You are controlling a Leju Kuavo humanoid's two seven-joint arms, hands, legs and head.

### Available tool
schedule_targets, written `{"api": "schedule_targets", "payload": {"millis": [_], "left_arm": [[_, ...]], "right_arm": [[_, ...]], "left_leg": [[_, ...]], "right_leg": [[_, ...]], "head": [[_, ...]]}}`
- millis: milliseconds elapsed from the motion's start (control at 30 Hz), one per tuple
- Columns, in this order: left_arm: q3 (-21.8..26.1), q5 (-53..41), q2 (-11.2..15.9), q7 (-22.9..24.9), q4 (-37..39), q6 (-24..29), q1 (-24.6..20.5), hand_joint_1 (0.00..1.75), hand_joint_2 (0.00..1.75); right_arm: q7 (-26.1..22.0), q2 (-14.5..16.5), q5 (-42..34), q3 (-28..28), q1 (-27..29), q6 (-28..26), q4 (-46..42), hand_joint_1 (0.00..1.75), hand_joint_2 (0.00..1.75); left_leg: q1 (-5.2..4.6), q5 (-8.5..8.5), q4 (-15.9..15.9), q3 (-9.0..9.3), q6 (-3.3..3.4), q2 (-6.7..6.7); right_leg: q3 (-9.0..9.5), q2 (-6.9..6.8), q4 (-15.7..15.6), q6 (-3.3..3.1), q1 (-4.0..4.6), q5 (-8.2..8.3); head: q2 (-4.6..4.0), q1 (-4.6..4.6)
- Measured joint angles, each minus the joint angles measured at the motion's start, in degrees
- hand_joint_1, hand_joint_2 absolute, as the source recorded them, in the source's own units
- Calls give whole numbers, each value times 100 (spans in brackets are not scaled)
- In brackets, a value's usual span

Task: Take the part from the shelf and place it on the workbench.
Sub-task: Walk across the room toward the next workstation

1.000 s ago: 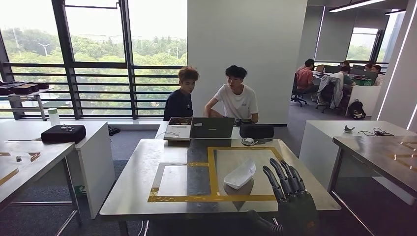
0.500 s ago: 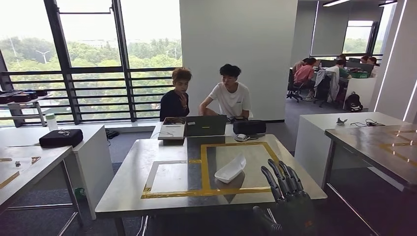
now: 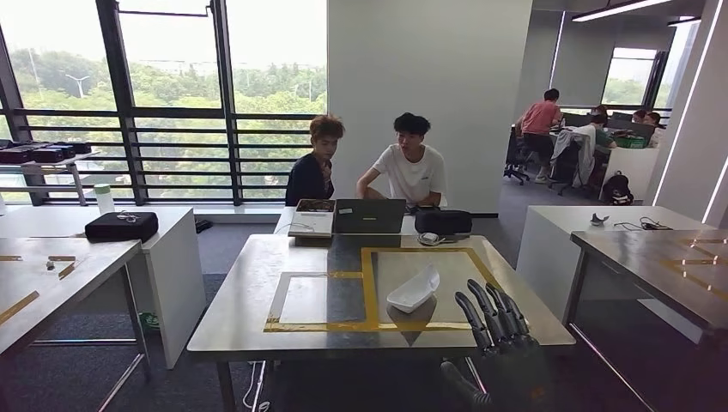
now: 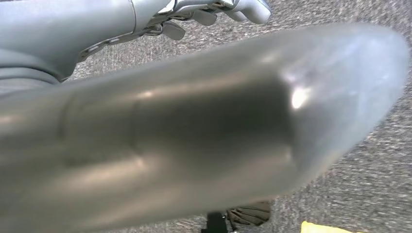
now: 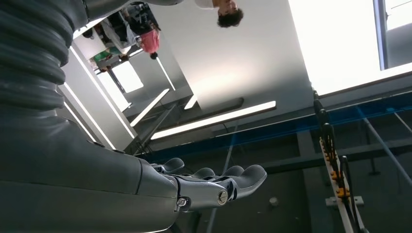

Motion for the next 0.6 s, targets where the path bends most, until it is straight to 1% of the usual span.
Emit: {"api": "schedule_targets", "payload": {"millis": [33,67,100,133,167,200,233,267,300,333,367,400,433,467,500,533,600], "left_arm": [[0,-2,0,0,1,0,0,0,0],[0,-3,-1,0,1,0,0,0,0],[0,-4,-2,1,1,0,-1,0,0],[0,-4,-3,1,1,0,-3,0,0],[0,-4,-2,2,0,1,-4,0,0],[0,-4,-2,2,0,2,-4,0,0],[1,-3,-1,1,1,3,-4,0,0],[2,1,3,-6,0,5,-4,0,44],[3,5,3,-27,1,9,-3,0,87],[4,9,4,-61,0,12,-5,0,131],[5,14,9,-101,-1,15,-5,0,175],[5,17,14,-137,-1,16,-4,0,175],[6,18,22,-159,-3,18,-4,0,175],[7,17,32,-168,-5,23,-4,0,175],[7,14,37,-166,-7,31,-5,0,175],[7,10,40,-159,-8,42,-6,0,175],[7,2,42,-143,-8,61,-6,0,175]], "right_arm": [[0,0,0,-1,-1,0,8,0,175],[0,0,0,-1,-8,-2,14,0,175],[1,0,0,-3,-21,-4,19,0,175],[1,0,0,-4,-35,-8,21,0,175],[2,0,1,-7,-47,-12,24,0,175],[2,0,2,-11,-55,-15,29,0,175],[2,0,4,-14,-58,-18,36,0,175],[2,2,7,-17,-62,-22,43,0,175],[2,4,15,-19,-68,-29,51,0,175],[2,6,28,-19,-74,-40,60,0,175],[4,8,47,-20,-80,-53,70,0,175],[9,9,70,-21,-85,-65,83,0,175],[18,9,92,-21,-86,-75,95,0,175],[28,9,113,-23,-86,-84,107,0,175],[43,9,130,-23,-85,-91,116,0,175],[59,9,149,-25,-85,-96,125,0,175],[94,9,185,-26,-82,-100,134,0,175]], "left_leg": [[0,25,10,-39,-10,-1],[0,47,17,-65,-23,-2],[-1,69,19,-80,-43,-3],[-6,91,21,-90,-70,-4],[-9,114,19,-98,-104,-4],[-9,140,10,-105,-141,-3],[-9,166,-7,-109,-179,-2],[-4,181,-15,-123,-211,-2],[-7,156,-25,-141,-230,-3],[-13,107,-38,-149,-208,-4],[-17,87,-51,-165,-164,-5],[-19,111,-82,-167,-126,-8],[-13,161,-112,-164,-112,-9],[-6,242,-136,-162,-129,-12],[0,292,-152,-156,-165,-13],[4,309,-160,-152,-198,-14],[8,347,-166,-157,-230,-15]], "right_leg": [[165,0,-196,-10,-3,93],[435,0,-588,-29,-5,245],[711,1,-1026,-55,-1,351],[919,2,-1379,-85,14,438],[1031,6,-1588,-114,31,476],[1049,10,-1656,-143,52,477],[1030,13,-1658,-175,66,513],[1018,11,-1673,-214,54,543],[1004,11,-1691,-232,52,562],[990,11,-1708,-234,46,577],[977,12,-1718,-240,45,592],[961,17,-1712,-236,62,594],[948,19,-1707,-248,68,607],[936,19,-1704,-272,74,624],[922,19,-1700,-282,78,638],[907,20,-1697,-290,81,649],[887,20,-1691,-298,85,664]], "head": [[0,2],[0,3],[0,4],[0,2],[0,0],[0,-1],[0,-3],[0,-3],[0,-5],[0,-12],[0,-16],[0,-21],[0,-22],[0,-21],[0,-22],[0,-22],[0,-22]]}}
